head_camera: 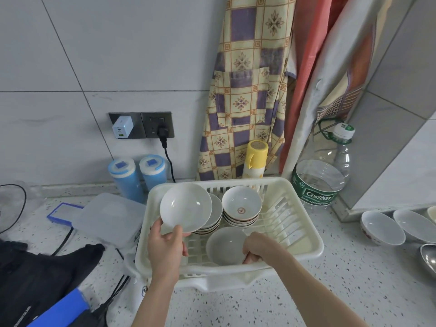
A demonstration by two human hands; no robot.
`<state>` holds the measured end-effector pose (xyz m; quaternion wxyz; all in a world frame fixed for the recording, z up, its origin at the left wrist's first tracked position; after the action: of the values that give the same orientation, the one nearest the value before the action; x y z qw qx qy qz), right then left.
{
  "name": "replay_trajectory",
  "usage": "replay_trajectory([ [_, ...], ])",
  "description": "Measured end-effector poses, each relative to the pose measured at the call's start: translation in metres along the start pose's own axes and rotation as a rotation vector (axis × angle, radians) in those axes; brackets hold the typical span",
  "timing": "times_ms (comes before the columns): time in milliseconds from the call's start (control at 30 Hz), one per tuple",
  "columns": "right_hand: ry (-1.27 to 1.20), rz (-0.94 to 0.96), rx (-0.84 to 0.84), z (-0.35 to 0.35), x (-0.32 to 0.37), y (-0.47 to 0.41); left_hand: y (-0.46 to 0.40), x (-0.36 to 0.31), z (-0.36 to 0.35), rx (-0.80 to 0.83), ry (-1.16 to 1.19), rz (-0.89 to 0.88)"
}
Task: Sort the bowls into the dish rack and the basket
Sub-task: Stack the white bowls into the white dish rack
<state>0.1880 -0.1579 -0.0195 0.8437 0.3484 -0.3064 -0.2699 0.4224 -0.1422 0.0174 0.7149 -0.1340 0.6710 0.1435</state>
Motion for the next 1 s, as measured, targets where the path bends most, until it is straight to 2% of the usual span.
replay_trajectory([
  [200, 0.098, -0.015, 0.018, 0.0, 0.001, 0.002, 0.0, -0.002, -0.001, 0.01, -0.024, -0.001],
  [567, 0.155, 0.014, -0.087, 0.001, 0.002, 0.011, 0.002, -0.001, -0.002, 0.134, -0.075, 0.022],
  [600, 0.161, 0.036, -0.139, 0.002, -0.001, 0.01, 0.002, 0.0, -0.002, 0.148, -0.089, 0.033],
  [667, 0.226, 0.104, -0.362, 0.007, -0.003, 0.017, 0.001, 0.002, -0.003, 0.189, -0.11, 0.054],
  [733, 0.113, 0.25, -0.551, 0.009, -0.003, 0.028, 0.001, 0.003, -0.004, 0.244, -0.127, 0.074],
  [767, -0.002, 0.345, -0.553, 0.009, -0.003, 0.032, 0.001, 0.003, -0.005, 0.268, -0.138, 0.081],
  [833, -0.257, 0.468, -0.405, 0.008, -0.005, 0.039, 0.0, 0.002, -0.008, 0.311, -0.148, 0.097],
  [933, -0.552, 0.524, -0.2, 0.015, -0.009, 0.041, 0.001, -0.001, -0.013, 0.389, -0.145, 0.132],
  [1000, -0.649, 0.528, -0.12, 0.018, -0.01, 0.04, 0.002, -0.002, -0.016, 0.431, -0.147, 0.154],
])
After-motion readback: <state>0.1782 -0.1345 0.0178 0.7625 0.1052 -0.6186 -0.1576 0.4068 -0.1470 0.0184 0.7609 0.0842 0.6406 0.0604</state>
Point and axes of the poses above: each hand's wrist, its own y-axis away from the middle knuckle, its own z-axis out of the back of the hand, x = y × z, the point moved 4 cm from there along -y, towards the middle knuckle, and after that the axes turned 7 degrees about -z, right-handed, at the moved point
